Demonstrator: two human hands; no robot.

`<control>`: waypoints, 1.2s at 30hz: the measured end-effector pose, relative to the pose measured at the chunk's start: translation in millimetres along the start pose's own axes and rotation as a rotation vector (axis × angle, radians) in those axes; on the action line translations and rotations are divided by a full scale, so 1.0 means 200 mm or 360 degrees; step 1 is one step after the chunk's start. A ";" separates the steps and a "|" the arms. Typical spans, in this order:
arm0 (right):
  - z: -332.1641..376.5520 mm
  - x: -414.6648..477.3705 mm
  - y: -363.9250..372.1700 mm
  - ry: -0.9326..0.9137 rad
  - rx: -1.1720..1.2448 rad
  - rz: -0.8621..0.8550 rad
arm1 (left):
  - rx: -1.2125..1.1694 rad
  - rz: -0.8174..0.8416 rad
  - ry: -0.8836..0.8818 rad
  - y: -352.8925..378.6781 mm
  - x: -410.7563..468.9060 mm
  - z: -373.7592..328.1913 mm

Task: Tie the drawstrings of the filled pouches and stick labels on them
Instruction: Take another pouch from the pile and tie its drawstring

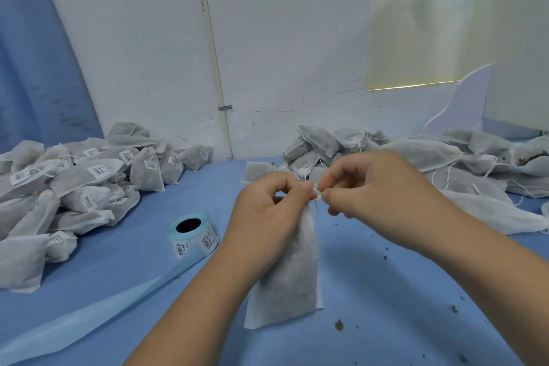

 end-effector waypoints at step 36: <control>-0.10 0.01 0.02 0.0449 0.0456 0.0288 | 0.0516 -0.0016 0.0296 0.04 -0.01 -0.02</control>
Point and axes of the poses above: each hand's wrist, its own x-axis towards the middle knuckle, its own y-axis out of the palm, z = x × y, the point moved 3 cm from there along x, towards the middle knuckle, and after that the axes turned 8 degrees about -y, right-handed, at the moved point
